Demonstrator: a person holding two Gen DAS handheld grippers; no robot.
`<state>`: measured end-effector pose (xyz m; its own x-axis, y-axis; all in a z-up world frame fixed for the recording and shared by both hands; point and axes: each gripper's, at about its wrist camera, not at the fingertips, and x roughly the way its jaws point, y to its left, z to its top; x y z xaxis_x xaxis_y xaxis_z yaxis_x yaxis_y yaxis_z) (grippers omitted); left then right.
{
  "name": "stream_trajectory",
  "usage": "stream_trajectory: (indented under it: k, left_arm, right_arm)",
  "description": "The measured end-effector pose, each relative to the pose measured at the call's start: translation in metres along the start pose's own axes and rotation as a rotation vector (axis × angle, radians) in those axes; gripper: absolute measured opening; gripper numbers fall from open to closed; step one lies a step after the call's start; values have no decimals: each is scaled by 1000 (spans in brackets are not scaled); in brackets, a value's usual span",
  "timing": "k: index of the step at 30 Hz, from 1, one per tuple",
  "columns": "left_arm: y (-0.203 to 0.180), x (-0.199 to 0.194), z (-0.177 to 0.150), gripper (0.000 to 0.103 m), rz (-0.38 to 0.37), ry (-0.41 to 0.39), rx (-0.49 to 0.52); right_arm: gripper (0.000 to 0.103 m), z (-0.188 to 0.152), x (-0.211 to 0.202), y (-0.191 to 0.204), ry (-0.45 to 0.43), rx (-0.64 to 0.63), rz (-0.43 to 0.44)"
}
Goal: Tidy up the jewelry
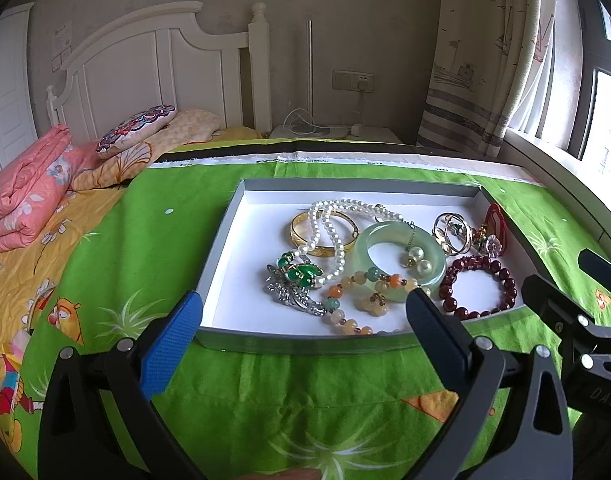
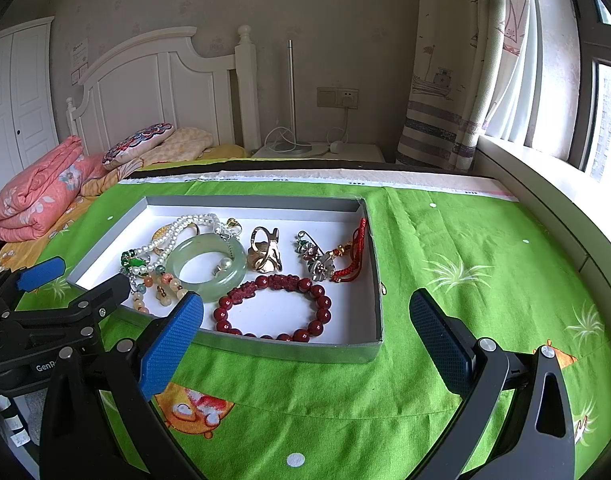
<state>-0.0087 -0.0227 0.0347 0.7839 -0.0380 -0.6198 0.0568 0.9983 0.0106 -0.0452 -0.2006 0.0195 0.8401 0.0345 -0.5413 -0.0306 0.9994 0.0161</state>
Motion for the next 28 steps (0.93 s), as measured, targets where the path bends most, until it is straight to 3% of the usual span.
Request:
stream_trajectory:
  k: [16,23,28]
  left_arm:
    - [-5,-1,0,101,-13,0,27]
    - [16,3,1,101,-41,26,-70]
    - [24,0,-7,101,-34,96,-86]
  right_arm:
    - [99,0,0,0,0,1,-1]
    - [99,0,0,1,4,3,7]
    - [99,-7,-7,15,95,-39,66]
